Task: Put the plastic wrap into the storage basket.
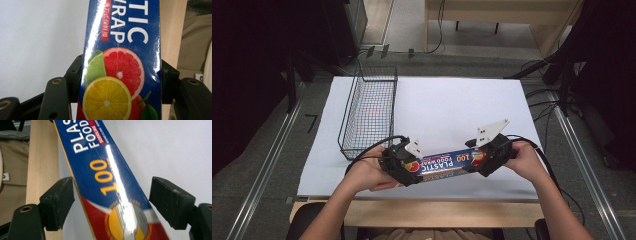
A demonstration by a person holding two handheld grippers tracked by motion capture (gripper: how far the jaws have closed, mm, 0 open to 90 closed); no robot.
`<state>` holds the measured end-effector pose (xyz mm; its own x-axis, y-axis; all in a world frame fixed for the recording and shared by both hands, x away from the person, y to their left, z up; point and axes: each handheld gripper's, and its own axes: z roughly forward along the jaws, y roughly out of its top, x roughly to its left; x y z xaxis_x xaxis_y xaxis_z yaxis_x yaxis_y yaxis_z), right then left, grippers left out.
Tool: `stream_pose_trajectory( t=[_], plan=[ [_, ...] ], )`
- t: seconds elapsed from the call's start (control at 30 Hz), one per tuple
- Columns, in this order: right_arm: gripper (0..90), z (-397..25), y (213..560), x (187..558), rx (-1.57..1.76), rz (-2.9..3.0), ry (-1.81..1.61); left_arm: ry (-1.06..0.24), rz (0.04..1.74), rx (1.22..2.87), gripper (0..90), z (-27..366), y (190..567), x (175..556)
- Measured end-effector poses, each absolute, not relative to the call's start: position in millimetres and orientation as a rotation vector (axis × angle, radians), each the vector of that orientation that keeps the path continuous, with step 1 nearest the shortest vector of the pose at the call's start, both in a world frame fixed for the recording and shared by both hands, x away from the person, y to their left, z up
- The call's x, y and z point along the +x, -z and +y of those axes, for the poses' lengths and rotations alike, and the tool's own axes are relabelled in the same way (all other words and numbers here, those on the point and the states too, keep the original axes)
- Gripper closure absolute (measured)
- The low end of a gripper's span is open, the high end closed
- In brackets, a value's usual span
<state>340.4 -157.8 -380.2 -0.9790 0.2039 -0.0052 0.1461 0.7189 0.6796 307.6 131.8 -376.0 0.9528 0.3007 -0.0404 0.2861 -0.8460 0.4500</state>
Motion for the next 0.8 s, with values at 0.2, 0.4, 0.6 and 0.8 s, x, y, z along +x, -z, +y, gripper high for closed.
stream_pose_trajectory(
  t=[0.2, 0.4, 0.6, 0.8],
  plan=[
    [20.4, -167.4, 377.0, 336.3, 0.279, 2.753, -1.131, -0.033, 0.453, 2.625, 39.5, 134.8, 370.5, 306.3],
    [20.0, -189.2, 371.8, 336.1, 0.344, 2.695, -1.209, -0.057, 0.446, 2.627, 39.4, 139.6, 366.6, 307.1],
    [19.0, -203.9, 372.9, 342.7, 0.458, 2.620, -1.191, -0.084, 0.481, 2.620, 39.4, 147.4, 362.9, 309.9],
    [18.9, -210.6, 376.7, 347.6, 0.539, 2.595, -1.210, -0.084, 0.538, 2.581, 39.4, 154.3, 358.7, 312.0]
  ],
)
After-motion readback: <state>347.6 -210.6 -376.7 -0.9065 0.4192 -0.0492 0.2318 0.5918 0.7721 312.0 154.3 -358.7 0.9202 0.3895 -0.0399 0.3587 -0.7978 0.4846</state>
